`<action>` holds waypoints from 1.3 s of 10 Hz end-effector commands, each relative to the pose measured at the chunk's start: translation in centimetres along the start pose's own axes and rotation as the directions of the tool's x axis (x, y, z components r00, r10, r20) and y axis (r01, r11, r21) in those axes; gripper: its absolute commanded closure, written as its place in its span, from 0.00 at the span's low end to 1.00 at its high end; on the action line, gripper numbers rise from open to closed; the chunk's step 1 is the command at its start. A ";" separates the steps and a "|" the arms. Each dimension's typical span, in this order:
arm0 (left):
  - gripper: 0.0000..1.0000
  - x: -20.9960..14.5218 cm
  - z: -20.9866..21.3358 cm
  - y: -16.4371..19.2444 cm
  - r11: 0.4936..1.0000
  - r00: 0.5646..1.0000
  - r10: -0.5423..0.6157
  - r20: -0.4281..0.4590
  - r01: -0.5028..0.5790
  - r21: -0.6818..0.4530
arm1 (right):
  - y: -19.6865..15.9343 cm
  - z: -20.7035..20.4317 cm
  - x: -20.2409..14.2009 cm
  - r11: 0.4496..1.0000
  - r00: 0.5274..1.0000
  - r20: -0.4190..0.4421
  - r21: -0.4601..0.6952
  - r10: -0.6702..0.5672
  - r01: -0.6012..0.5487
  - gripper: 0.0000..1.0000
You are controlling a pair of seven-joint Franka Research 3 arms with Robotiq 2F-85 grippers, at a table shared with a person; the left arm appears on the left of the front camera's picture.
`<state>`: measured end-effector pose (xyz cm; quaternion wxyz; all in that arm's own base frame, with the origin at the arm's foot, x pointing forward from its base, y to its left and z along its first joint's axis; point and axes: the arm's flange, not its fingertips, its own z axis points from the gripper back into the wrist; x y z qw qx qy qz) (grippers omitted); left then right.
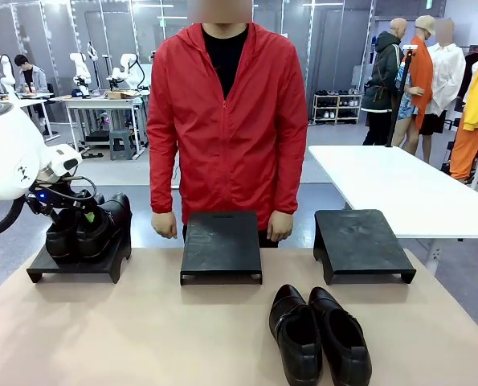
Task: Place the shoes on the stand as instructed by the person.
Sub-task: Pick up another pair of Shoes and place it on the Shoes Stand indicated by the person.
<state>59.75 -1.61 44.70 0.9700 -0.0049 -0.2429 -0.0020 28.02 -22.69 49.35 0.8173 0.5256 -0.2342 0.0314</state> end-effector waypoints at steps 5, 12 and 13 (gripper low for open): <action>0.00 0.5 -0.1 0.0 1.000 1.000 0.001 0.006 -0.001 0.000 | 0.1 0.2 0.2 1.000 1.000 0.006 0.013 0.022 -0.022 0.00; 0.00 -4.0 9.9 6.7 0.958 0.992 -0.087 -0.091 0.058 -0.280 | 0.1 0.2 0.2 1.000 1.000 0.006 0.013 0.022 -0.022 0.00; 0.00 -5.7 11.7 8.9 0.916 0.990 -0.105 -0.095 0.060 -0.396 | 0.1 0.2 0.2 1.000 1.000 0.006 0.013 0.022 -0.022 0.00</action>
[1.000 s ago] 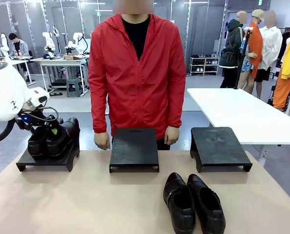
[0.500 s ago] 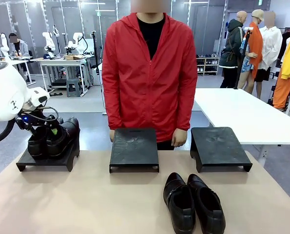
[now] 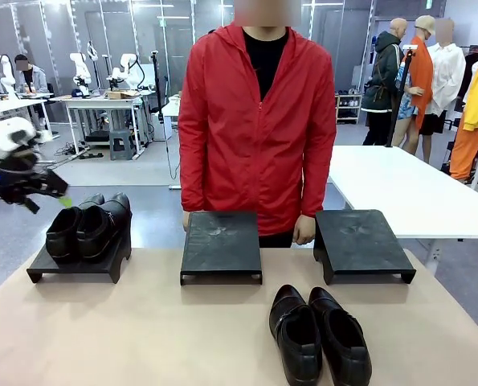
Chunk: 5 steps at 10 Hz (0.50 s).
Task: Place the shoes on the stand as instructed by the person.
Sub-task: Pick up another pair of Shoes and place it on the Shoes Stand indicated by the person.
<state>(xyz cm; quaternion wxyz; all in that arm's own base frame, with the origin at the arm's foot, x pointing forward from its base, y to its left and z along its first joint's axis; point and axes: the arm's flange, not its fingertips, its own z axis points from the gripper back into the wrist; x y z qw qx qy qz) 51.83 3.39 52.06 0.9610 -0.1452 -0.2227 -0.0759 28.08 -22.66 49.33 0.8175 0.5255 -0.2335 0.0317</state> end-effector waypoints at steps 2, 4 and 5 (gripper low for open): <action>0.00 -7.2 6.2 6.7 0.949 0.999 -0.015 -0.051 -0.002 -0.316 | 0.1 0.2 0.1 1.000 1.000 0.008 0.013 0.022 -0.022 0.00; 0.00 -12.0 7.2 10.8 0.847 0.998 0.040 -0.044 -0.057 -0.528 | 0.1 0.2 0.1 1.000 1.000 0.008 0.013 0.022 -0.022 0.00; 0.00 -14.7 6.9 12.4 0.777 0.995 0.083 -0.054 -0.099 -0.621 | 0.1 0.2 0.1 1.000 1.000 0.008 0.013 0.022 -0.022 0.00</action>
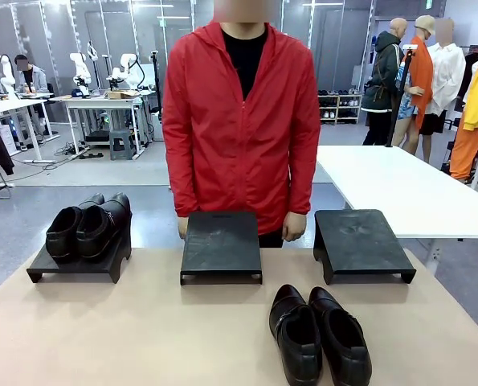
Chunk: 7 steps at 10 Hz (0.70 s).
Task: Place the shoes on the stand as instructed by the person.
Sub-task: Pick up another pair of Shoes and place it on the Shoes Stand indicated by the person.
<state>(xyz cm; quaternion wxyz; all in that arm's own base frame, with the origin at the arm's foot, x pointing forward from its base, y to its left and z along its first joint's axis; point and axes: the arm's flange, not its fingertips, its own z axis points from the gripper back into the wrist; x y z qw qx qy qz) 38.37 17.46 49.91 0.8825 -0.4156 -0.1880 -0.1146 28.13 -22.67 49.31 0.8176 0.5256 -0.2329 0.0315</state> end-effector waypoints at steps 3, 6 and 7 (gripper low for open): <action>0.00 -8.1 -0.9 5.3 0.932 0.978 0.204 0.047 -0.179 -0.314 | 0.1 0.2 0.1 1.000 1.000 0.009 0.013 0.023 -0.023 0.00; 0.00 -9.5 -1.3 6.4 0.909 0.961 0.270 0.065 -0.232 -0.347 | 0.1 0.2 0.1 1.000 1.000 0.009 0.013 0.023 -0.023 0.00; 0.00 -8.1 -1.4 6.5 0.916 0.964 0.260 0.050 -0.230 -0.327 | 0.1 0.2 0.1 1.000 1.000 0.009 0.013 0.023 -0.023 0.00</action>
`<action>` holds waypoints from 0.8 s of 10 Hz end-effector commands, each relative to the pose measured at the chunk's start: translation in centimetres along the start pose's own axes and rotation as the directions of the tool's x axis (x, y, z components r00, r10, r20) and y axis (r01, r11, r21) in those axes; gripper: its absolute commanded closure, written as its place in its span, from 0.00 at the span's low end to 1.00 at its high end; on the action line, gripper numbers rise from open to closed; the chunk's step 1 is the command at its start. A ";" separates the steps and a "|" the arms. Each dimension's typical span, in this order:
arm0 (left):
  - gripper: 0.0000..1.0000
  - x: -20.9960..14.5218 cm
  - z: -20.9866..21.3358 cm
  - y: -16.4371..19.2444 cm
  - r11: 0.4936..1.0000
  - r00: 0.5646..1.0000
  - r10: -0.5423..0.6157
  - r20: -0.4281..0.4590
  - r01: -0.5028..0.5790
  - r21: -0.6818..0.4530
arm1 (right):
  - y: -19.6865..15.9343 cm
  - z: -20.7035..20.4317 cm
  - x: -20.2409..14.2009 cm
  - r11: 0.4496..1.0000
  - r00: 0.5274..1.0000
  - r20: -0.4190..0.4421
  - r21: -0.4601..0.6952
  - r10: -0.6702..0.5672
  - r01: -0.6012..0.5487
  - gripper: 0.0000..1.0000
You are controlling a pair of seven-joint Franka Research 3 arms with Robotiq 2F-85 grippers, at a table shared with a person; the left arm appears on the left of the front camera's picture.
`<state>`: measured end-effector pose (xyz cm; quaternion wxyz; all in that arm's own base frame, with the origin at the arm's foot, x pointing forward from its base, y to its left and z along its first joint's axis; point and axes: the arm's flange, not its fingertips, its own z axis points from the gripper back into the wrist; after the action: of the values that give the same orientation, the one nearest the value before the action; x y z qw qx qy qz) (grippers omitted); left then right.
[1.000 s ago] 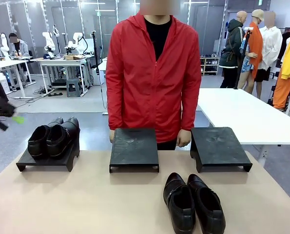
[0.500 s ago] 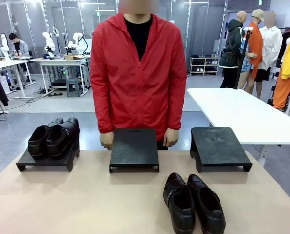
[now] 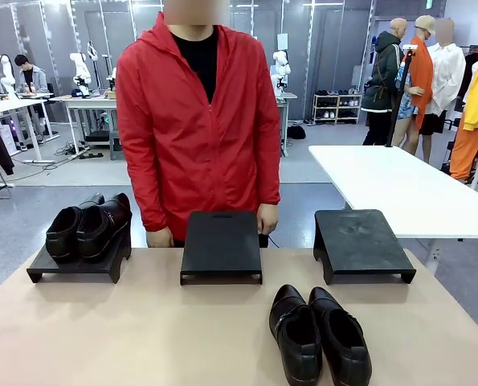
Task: Place the shoes on the stand as instructed by the person.
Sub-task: Pick up another pair of Shoes and place it on the Shoes Stand indicated by the person.
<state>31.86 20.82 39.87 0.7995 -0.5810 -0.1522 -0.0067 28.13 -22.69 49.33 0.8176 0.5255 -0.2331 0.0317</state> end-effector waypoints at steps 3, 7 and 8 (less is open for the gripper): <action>0.00 -0.7 0.3 0.2 1.000 1.000 0.004 0.000 -0.004 0.000 | 0.1 0.2 0.1 1.000 1.000 0.008 0.013 0.022 -0.023 0.00; 0.00 -0.7 0.3 0.2 1.000 1.000 0.004 0.000 -0.004 0.000 | 0.1 0.2 0.1 1.000 1.000 0.008 0.013 0.022 -0.023 0.00; 0.00 -0.7 0.3 0.2 1.000 1.000 0.004 0.000 -0.004 0.000 | 0.1 0.2 0.1 1.000 1.000 0.008 0.013 0.022 -0.023 0.00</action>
<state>31.52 21.02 39.56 0.8003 -0.5801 -0.1519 0.0011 28.13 -22.69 49.34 0.8176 0.5255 -0.2333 0.0318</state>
